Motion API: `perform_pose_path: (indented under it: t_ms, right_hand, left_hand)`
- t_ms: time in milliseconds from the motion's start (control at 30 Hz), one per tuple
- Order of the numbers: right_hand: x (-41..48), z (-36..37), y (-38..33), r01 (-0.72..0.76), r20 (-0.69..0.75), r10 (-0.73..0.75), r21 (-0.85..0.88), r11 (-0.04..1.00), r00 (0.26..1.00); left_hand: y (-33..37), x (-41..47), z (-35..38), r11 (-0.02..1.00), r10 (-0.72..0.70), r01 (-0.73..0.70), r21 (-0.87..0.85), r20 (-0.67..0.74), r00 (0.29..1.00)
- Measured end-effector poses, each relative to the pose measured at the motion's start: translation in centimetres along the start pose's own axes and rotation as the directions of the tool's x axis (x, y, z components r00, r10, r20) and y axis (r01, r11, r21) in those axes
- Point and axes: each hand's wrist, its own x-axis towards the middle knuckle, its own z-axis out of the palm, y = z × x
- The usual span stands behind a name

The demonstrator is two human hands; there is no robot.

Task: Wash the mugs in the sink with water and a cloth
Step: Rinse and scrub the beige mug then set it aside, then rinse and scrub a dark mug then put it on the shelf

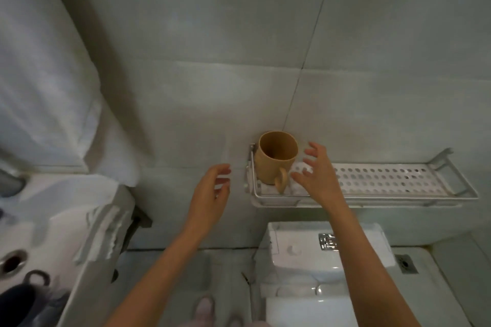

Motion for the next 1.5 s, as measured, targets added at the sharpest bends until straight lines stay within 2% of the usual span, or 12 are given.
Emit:
perform_pose_path:
  t_ms: [67,133,233,333,433,533,733,967,1233,1333,1433,1500]
  right_hand:
    - [-1.5,-0.6,-0.8,0.026,-0.155,-0.022,0.024,0.999,0.988]
    - [-3.8,-0.3,-2.0,0.086,-0.222,-0.062,0.103,0.991,0.973]
    - [-8.1,2.4,-3.4,0.092,-0.068,-0.076,0.269,0.959,0.995]
    - [-11.6,6.9,-3.5,-0.013,0.165,-0.049,0.356,0.935,0.985]
    - [-15.0,11.4,-3.0,-0.162,0.322,0.038,0.369,0.915,0.946]
    - [-18.5,15.4,-2.9,-0.245,0.387,0.1,0.347,0.905,0.917]
    - [-24.4,21.5,-3.7,-0.306,0.36,0.177,0.34,0.889,0.916]
    - [-27.0,25.3,-5.3,-0.328,0.316,0.227,0.317,0.89,0.921]
    - [-26.7,28.1,-6.5,-0.256,0.355,0.141,0.302,0.918,0.924]
    - [-27.0,29.4,-6.7,-0.239,0.414,0.105,0.288,0.927,0.904]
    - [-27.3,30.4,-7.2,-0.214,0.46,0.065,0.28,0.936,0.885]
    - [-27.4,30.8,-7.6,-0.198,0.48,0.047,0.27,0.942,0.876]
  left_hand:
    - [-0.4,-1.7,-1.9,0.995,-0.063,0.062,-0.079,-0.002,0.998]
    - [-1.2,-4.0,-3.8,0.966,-0.15,0.148,-0.21,0.008,0.989]
    - [-2.7,-8.2,-6.3,0.896,-0.298,0.271,-0.352,-0.022,0.954]
    - [-4.7,-12.5,-8.7,0.826,-0.421,0.353,-0.44,-0.064,0.905]
    - [-6.4,-16.0,-11.3,0.781,-0.503,0.408,-0.472,-0.09,0.859]
    - [-7.6,-18.5,-14.2,0.756,-0.549,0.443,-0.481,-0.1,0.83]
    - [-9.8,-21.5,-22.1,0.773,-0.573,0.487,-0.406,-0.118,0.811]
    - [-12.2,-23.5,-28.8,0.816,-0.538,0.485,-0.315,-0.105,0.836]
    - [-12.3,-24.6,-28.0,0.791,-0.564,0.468,-0.393,-0.176,0.806]
    - [-12.0,-24.9,-27.8,0.799,-0.556,0.445,-0.404,-0.215,0.803]
    - [-12.1,-25.7,-28.1,0.82,-0.542,0.446,-0.359,-0.234,0.807]
    - [-12.5,-26.0,-28.3,0.858,-0.506,0.451,-0.245,-0.258,0.823]
